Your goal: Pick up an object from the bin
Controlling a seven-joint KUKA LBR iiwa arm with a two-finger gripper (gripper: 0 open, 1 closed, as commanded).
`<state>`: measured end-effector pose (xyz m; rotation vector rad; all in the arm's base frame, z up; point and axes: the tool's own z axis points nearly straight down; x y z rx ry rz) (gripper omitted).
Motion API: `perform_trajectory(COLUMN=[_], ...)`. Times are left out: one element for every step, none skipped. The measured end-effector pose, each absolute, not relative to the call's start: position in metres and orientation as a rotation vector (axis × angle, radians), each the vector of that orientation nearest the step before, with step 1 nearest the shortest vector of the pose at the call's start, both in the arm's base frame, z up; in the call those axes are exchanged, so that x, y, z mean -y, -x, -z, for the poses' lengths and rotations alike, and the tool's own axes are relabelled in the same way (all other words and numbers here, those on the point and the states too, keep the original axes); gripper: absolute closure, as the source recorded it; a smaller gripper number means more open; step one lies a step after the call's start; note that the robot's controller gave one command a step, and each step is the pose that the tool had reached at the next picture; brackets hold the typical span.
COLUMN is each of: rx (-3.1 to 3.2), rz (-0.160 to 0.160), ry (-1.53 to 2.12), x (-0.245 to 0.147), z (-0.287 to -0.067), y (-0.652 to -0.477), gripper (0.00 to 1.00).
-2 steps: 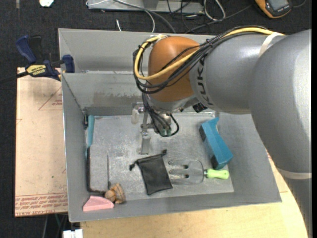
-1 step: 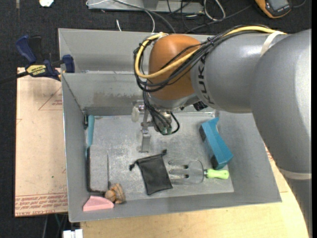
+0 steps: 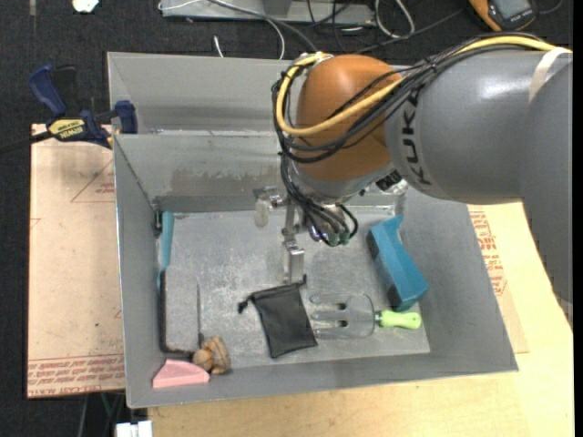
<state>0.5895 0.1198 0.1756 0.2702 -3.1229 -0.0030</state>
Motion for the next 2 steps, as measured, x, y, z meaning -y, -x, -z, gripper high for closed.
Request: perform_trajectory(rx=[3.102, 3.089], rz=[0.003, 0.005], ry=[-0.502, -0.625], x=[-0.08, -0.068], z=[-0.187, -0.127], y=[-0.564, -0.525], gripper=[0.0, 0.0])
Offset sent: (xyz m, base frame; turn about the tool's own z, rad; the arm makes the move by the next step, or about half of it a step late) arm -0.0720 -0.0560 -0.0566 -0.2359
